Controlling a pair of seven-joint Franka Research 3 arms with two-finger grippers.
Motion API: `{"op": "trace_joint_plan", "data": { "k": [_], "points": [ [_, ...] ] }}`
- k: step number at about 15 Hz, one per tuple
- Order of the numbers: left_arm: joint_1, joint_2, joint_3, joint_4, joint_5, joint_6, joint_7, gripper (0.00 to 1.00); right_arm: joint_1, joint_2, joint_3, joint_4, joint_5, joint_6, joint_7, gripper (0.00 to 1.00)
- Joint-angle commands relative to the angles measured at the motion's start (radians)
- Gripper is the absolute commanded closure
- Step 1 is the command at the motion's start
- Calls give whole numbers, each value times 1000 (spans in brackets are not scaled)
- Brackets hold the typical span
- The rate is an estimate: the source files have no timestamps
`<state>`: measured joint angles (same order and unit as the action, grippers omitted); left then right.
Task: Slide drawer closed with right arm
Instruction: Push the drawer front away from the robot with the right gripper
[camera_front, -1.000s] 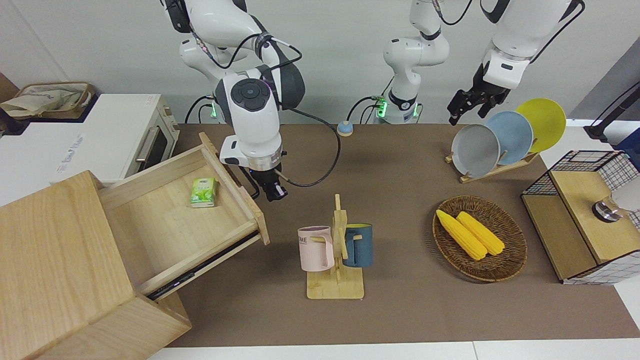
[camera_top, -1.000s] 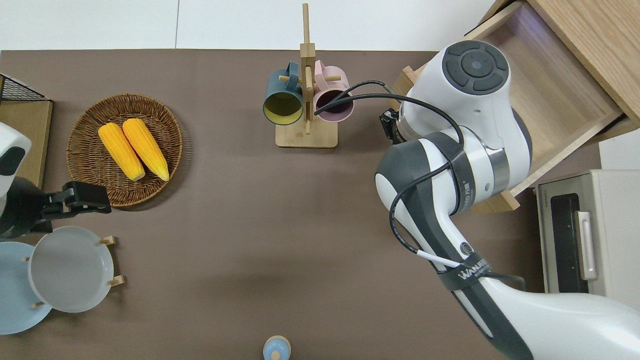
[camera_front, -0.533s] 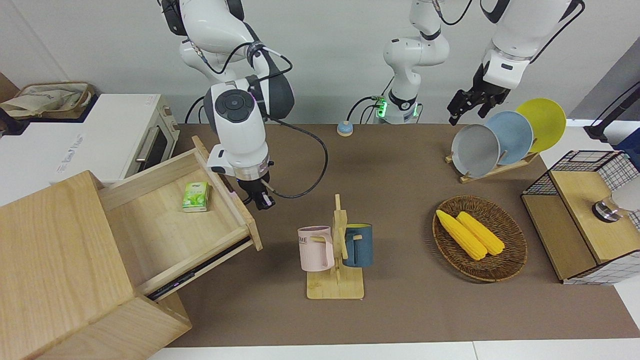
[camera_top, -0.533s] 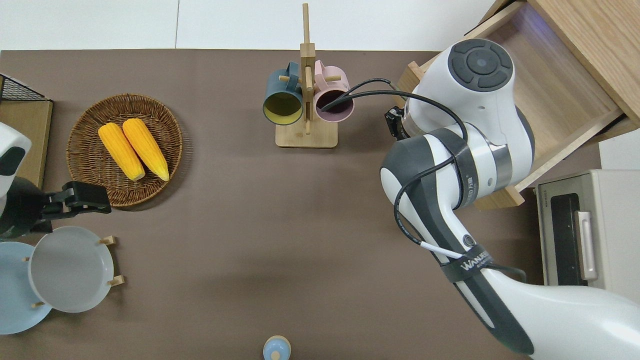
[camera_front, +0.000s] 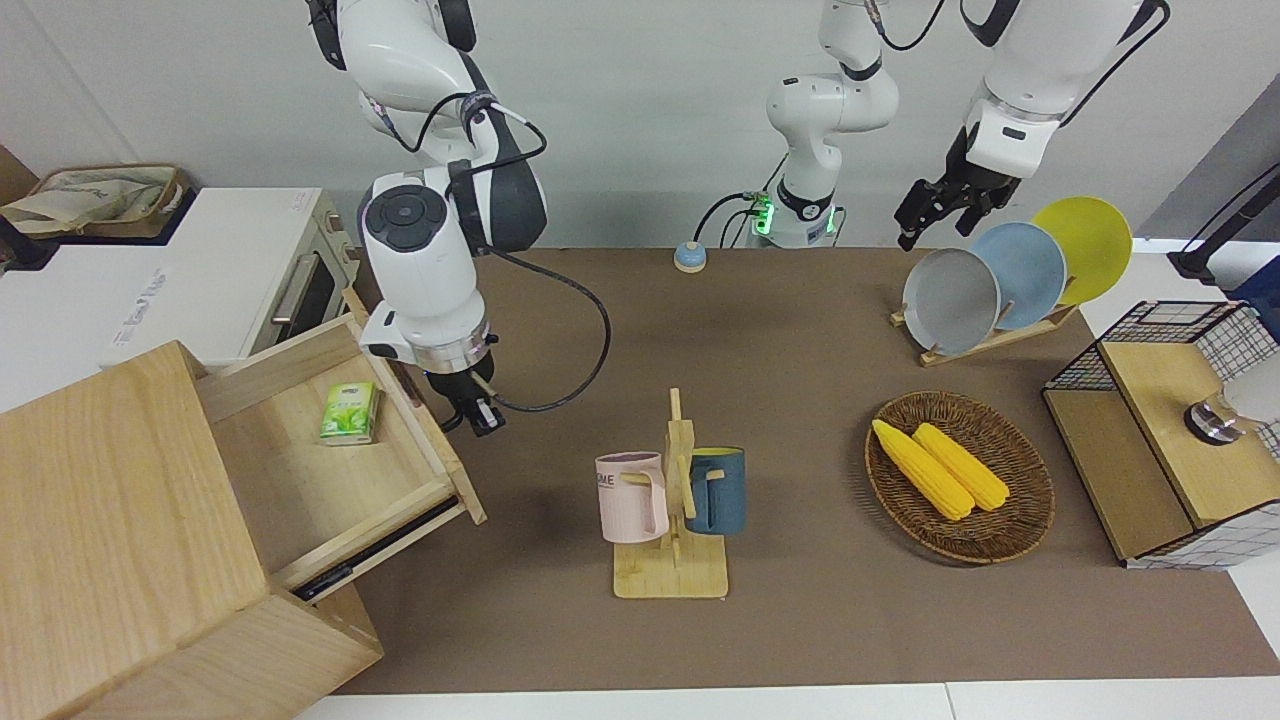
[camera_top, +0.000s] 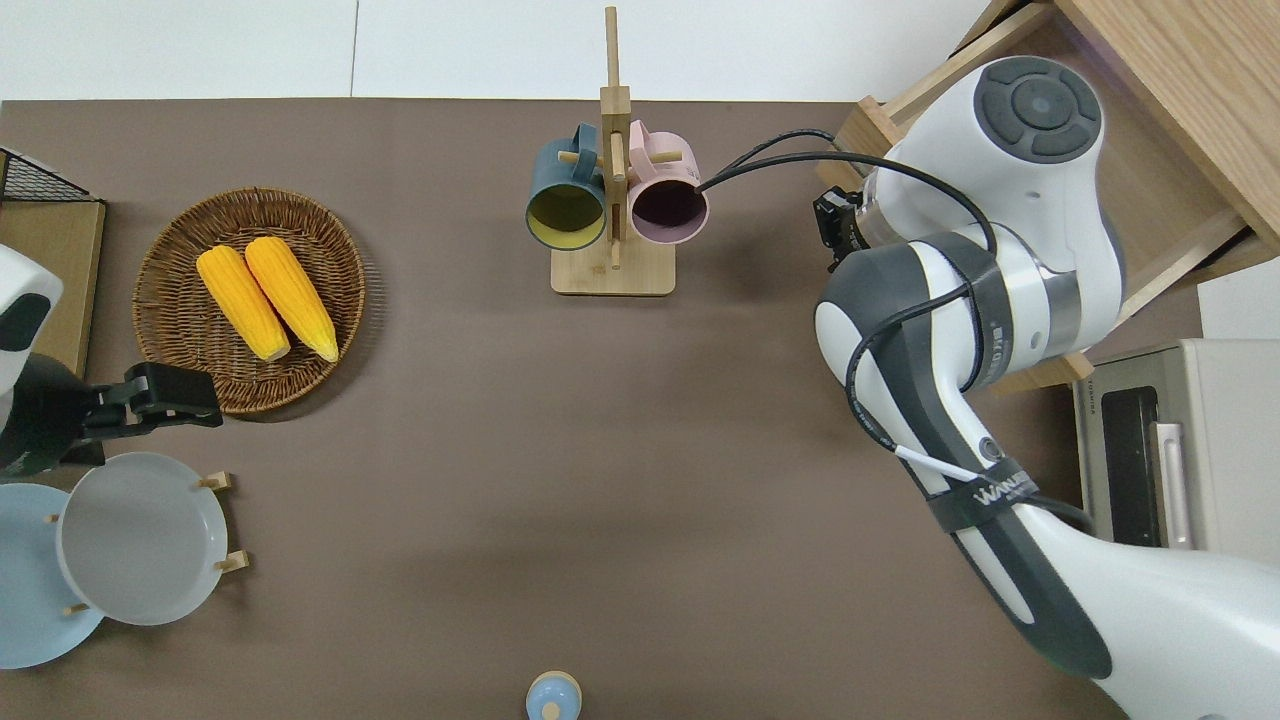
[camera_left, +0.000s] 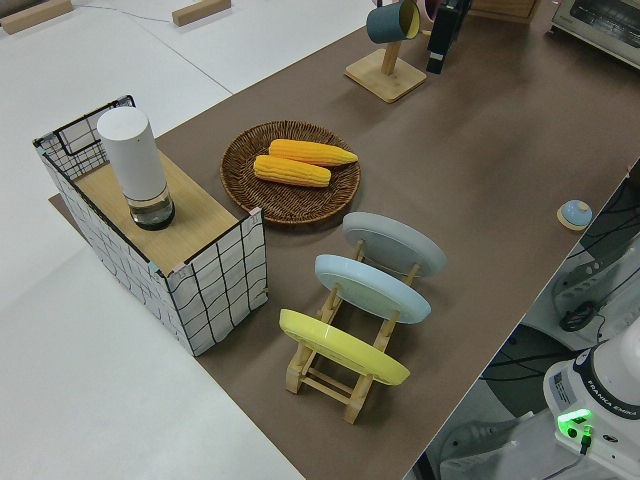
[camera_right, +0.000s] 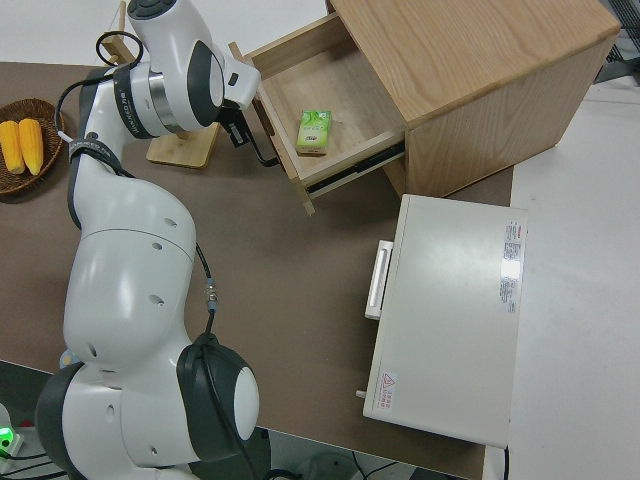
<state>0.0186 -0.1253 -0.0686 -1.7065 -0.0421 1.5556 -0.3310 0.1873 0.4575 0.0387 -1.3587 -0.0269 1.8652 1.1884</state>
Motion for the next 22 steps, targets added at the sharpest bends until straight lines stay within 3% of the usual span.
{"op": "trace_joint_plan", "data": {
  "k": [1,8,14,22],
  "points": [
    [0,-8,4,4,-1,-15,7,7,-61,3,12,18,-16,19,-46,1000],
    [0,-8,4,4,-1,-15,7,7,-137,7,13,50,-7,19,-87,1000],
    [0,-8,4,4,-1,-15,7,7,-247,49,87,99,-4,3,-127,1000],
    [0,-8,4,4,-1,-17,9,7,-313,76,112,127,-4,-17,-197,1000]
  ]
}}
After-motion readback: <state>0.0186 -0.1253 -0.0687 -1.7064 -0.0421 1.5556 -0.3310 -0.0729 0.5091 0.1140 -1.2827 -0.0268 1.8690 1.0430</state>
